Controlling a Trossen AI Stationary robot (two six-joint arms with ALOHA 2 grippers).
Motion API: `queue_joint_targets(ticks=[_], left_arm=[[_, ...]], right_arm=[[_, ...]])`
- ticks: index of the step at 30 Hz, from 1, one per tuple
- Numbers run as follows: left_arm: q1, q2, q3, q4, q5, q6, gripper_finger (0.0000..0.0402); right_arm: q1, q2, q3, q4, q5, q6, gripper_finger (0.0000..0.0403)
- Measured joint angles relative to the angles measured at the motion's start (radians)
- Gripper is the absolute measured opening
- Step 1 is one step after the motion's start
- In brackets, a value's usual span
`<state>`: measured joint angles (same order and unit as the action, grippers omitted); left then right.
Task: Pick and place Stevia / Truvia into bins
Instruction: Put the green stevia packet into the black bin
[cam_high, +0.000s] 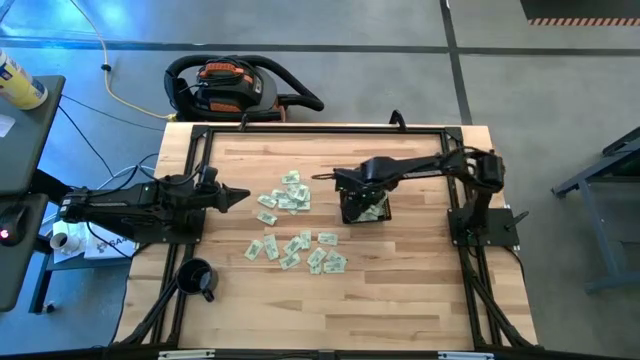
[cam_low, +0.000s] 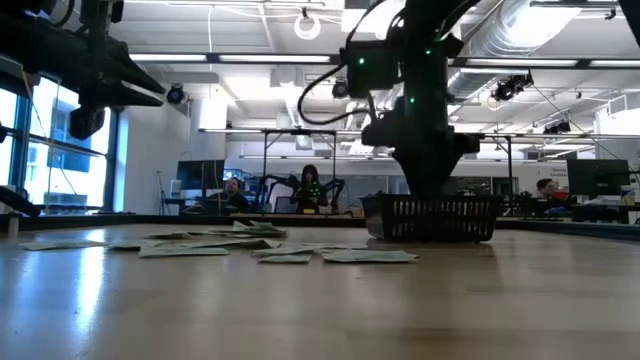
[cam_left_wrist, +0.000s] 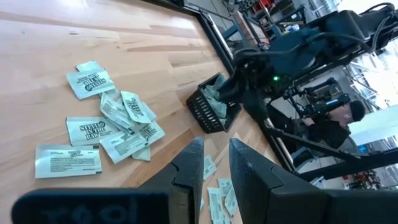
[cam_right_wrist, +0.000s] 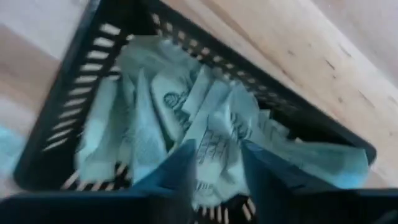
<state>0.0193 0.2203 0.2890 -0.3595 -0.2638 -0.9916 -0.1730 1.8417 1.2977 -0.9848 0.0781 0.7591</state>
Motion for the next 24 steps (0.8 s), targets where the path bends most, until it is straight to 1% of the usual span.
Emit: queue_joint_targets(ticks=[2, 5, 7, 9, 13, 15, 16, 20, 24], left_arm=[[0.0, 0.0, 0.0, 0.001, 0.0, 0.0, 0.0111], [0.0, 0.0, 0.0, 0.002, -0.009, 0.0, 0.0111], [0.0, 0.0, 0.0, 0.008, -0.014, 0.0, 0.0111], [0.0, 0.0, 0.0, 0.01, -0.035, 0.0, 0.0111], [0.0, 0.0, 0.0, 0.013, -0.078, 0.0, 0.0111], [0.0, 0.0, 0.0, 0.013, -0.088, 0.0, 0.0111], [0.0, 0.0, 0.0, 0.014, -0.088, 0.0, 0.0111], [0.0, 0.0, 0.0, 0.016, -0.087, -0.008, 0.0111], [0.0, 0.0, 0.0, 0.02, -0.082, -0.02, 0.0111]], right_arm=[[0.0, -0.019, -0.005, 0.002, -0.03, 0.003, 0.0166], [0.003, -0.022, 0.038, 0.013, -0.098, -0.03, 0.0232], [0.016, -0.026, 0.086, 0.059, -0.125, -0.111, 0.0265], [0.036, -0.028, 0.134, 0.147, -0.111, -0.225, 0.0286], [0.056, 0.018, 0.191, 0.367, 0.016, -0.41, 0.0295], [0.04, 0.071, 0.223, 0.464, 0.016, -0.451, 0.0295], [0.03, 0.104, 0.245, 0.486, 0.009, -0.454, 0.0295], [-0.005, 0.27, 0.387, 0.464, -0.004, -0.504, 0.0296], [-0.024, 0.43, 0.604, 0.359, -0.005, -0.55, 0.0296]])
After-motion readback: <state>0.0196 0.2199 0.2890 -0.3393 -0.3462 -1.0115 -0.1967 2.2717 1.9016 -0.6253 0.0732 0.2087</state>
